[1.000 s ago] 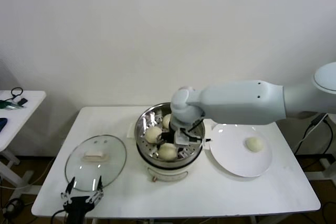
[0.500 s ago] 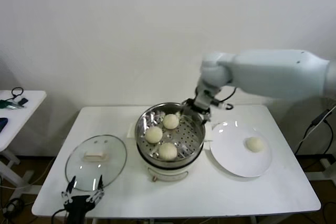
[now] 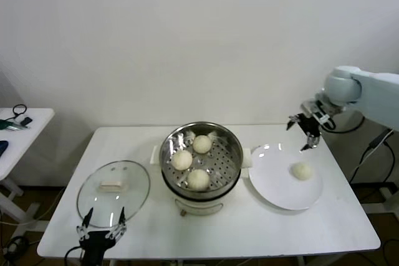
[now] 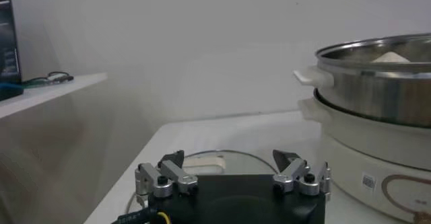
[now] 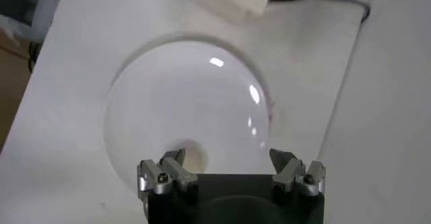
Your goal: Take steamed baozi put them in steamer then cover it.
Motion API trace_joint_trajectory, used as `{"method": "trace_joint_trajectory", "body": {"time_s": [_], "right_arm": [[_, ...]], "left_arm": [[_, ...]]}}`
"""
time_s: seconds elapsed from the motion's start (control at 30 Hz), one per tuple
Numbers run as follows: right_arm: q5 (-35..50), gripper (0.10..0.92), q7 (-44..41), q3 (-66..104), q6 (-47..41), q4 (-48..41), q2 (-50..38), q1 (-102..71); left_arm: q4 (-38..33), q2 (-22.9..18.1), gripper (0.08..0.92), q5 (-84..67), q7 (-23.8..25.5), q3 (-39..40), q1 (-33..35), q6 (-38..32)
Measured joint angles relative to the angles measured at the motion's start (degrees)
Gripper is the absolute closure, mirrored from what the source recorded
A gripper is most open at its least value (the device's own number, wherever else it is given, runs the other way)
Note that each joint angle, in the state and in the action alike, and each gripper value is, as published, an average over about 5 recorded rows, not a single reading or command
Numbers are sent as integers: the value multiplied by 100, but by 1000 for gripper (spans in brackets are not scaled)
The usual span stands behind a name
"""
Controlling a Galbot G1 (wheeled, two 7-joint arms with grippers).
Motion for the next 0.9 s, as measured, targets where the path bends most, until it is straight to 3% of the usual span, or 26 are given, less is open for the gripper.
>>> {"method": "trace_joint_trajectory", "body": {"time_s": [0.33, 0.9], "right_arm": [[-596, 203, 74, 1284, -181, -809, -208, -1657], [-1068, 203, 230, 2683, -113, -2030, 306, -3165]], "left_arm": [[51, -17, 177, 29, -17, -33, 51, -32], [51, -65, 177, 52, -50, -75, 120, -74]]}}
